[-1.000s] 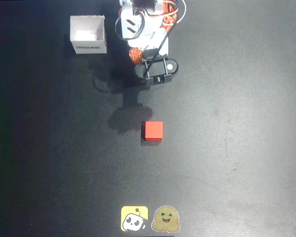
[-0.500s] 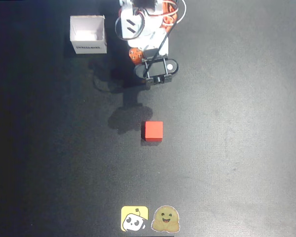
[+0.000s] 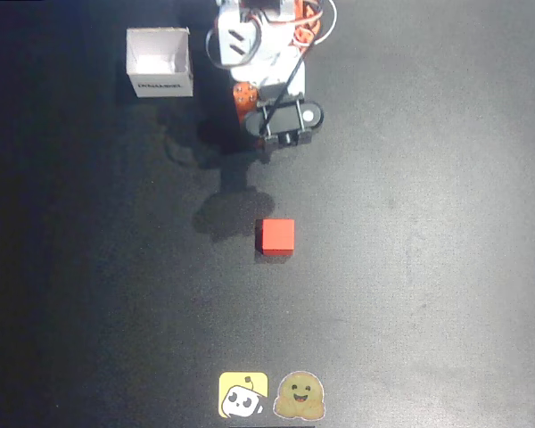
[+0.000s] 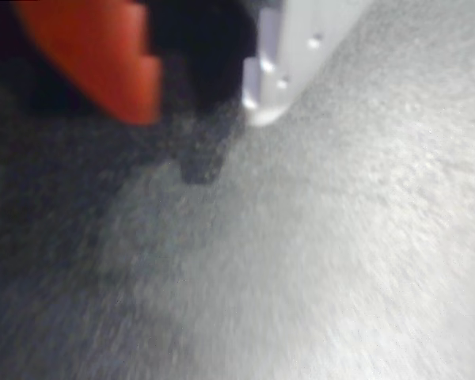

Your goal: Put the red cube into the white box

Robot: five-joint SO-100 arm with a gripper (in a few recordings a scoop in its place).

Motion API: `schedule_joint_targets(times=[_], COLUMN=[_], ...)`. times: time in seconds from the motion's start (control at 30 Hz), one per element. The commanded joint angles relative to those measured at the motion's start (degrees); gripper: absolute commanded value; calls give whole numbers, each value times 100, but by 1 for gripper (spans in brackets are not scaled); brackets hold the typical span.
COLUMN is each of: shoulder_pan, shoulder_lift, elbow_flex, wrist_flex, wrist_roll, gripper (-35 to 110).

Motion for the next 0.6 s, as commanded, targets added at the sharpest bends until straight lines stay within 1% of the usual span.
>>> schedule_joint_targets(times=[0.0,0.13,0.3,0.43,0.57], shoulder_pan=[-114,-281,-413,-483,-519], shoulder_lift=[26,26,-343,-1626,-3164], elbow_flex=[-396,-527,-589,-1204,-2145], wrist_flex=[9,-132,-659,-1187,-1406], wrist_roll=[35,237,396,466,571], gripper=[16,18,18,18,18])
